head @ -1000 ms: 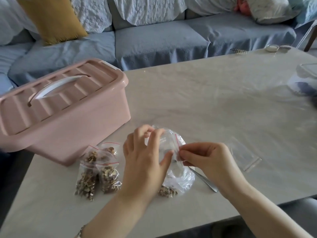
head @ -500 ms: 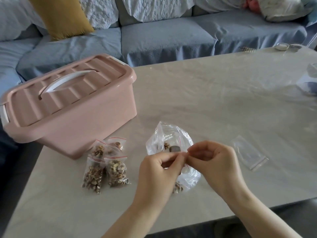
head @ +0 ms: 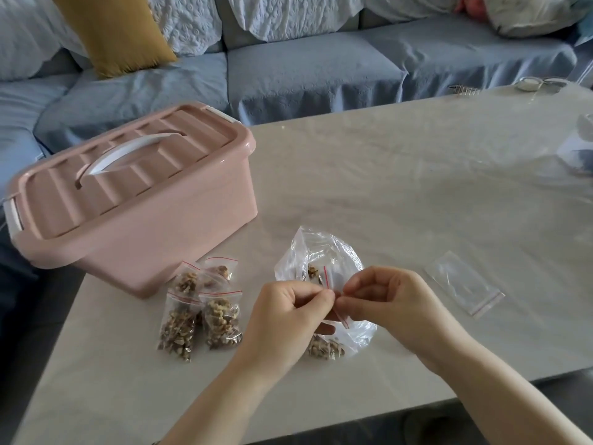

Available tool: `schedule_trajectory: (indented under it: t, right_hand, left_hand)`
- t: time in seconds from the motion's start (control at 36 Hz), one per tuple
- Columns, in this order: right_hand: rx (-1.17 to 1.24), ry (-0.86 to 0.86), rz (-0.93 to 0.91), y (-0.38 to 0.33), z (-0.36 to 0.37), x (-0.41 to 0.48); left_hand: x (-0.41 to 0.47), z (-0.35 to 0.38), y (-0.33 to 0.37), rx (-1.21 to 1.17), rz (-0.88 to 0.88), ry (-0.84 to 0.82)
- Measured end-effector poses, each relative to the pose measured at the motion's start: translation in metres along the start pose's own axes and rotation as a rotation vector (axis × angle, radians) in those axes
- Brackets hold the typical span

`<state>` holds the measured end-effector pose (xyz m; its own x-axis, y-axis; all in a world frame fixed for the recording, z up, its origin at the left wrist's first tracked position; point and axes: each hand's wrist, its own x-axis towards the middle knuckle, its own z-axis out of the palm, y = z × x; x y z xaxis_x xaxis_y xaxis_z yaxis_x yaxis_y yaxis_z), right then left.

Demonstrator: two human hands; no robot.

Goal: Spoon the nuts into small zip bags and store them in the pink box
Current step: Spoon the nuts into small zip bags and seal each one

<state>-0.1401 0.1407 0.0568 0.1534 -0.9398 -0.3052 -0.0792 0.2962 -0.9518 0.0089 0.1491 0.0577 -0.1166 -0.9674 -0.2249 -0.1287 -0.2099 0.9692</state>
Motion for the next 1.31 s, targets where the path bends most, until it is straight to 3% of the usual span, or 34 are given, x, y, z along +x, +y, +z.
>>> schedule_trajectory:
  t: [0.5, 0.64, 0.83, 1.0, 1.31]
  right_hand:
    - [0.067, -0.004, -0.067, -0.005, -0.001, -0.001]
    - [-0.021, 0.067, -0.132, -0.005, 0.002, -0.003]
    - [-0.051, 0.137, -0.203, -0.011, 0.004, 0.002]
    - [-0.040, 0.083, -0.242, -0.019, 0.001, 0.009]
    - [-0.004, 0.023, -0.289, -0.024, -0.005, 0.022]
  left_hand:
    - [0.001, -0.001, 0.004, 0.008, 0.025, -0.021]
    - [0.000, 0.001, 0.005, -0.079, 0.007, 0.082]
    - [0.004, 0.004, 0.016, -0.110, 0.014, 0.069]
    - [0.014, 0.001, 0.022, -0.187, -0.072, 0.054]
    - [0.022, 0.002, 0.032, -0.093, 0.020, 0.099]
